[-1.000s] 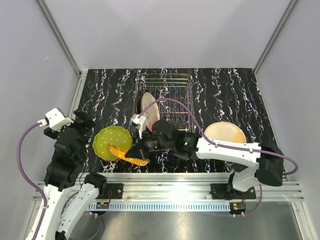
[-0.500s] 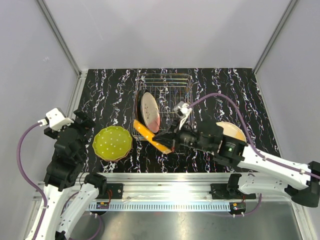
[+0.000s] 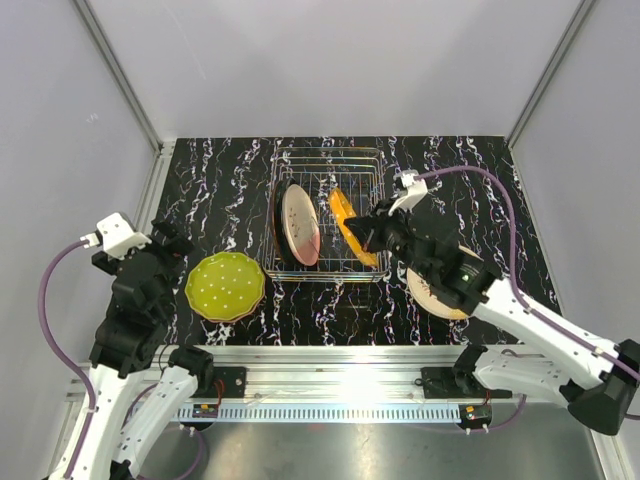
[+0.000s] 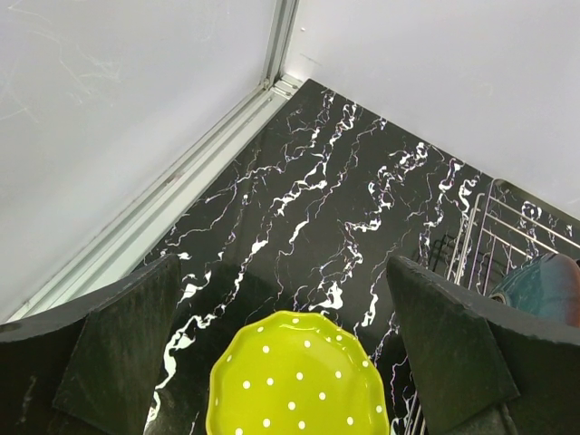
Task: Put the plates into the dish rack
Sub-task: Insert the plate into the dish rack
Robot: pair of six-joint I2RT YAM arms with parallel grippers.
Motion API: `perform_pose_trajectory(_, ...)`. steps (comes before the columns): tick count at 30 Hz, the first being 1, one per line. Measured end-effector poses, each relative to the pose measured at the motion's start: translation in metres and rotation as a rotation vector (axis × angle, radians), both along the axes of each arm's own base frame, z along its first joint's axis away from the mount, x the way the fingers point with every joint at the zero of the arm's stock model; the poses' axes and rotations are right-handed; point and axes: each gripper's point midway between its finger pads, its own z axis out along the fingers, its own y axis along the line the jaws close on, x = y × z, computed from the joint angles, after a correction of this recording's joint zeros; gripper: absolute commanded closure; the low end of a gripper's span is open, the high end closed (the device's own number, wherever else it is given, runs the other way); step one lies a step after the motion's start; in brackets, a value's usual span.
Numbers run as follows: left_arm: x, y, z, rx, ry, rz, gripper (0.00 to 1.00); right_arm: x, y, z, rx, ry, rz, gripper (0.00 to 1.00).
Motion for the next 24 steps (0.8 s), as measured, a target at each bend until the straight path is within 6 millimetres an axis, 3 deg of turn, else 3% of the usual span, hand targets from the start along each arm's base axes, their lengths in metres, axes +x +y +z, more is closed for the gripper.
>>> perform_pose_trajectory(4,0.002,-0.002,-0.002,0.002,0.009,-0.008,0.01,0.028,0.002,-0.019,-0.001,0.051,-0.061,1.00)
perform_pose_trajectory(9,0.005,-0.005,-0.004,0.004,0.023,-0.024,0.01,0.048,0.018,-0.038,0.006,0.114,-0.088,1.00)
perform_pose_trajectory(16,0.006,-0.007,-0.005,0.001,0.023,-0.035,0.01,0.077,0.033,-0.030,0.077,0.132,-0.160,1.00)
perform_pose_trajectory(24,0.007,-0.010,-0.005,-0.001,0.024,-0.050,0.01,0.092,0.044,-0.032,0.144,0.179,-0.207,1.00)
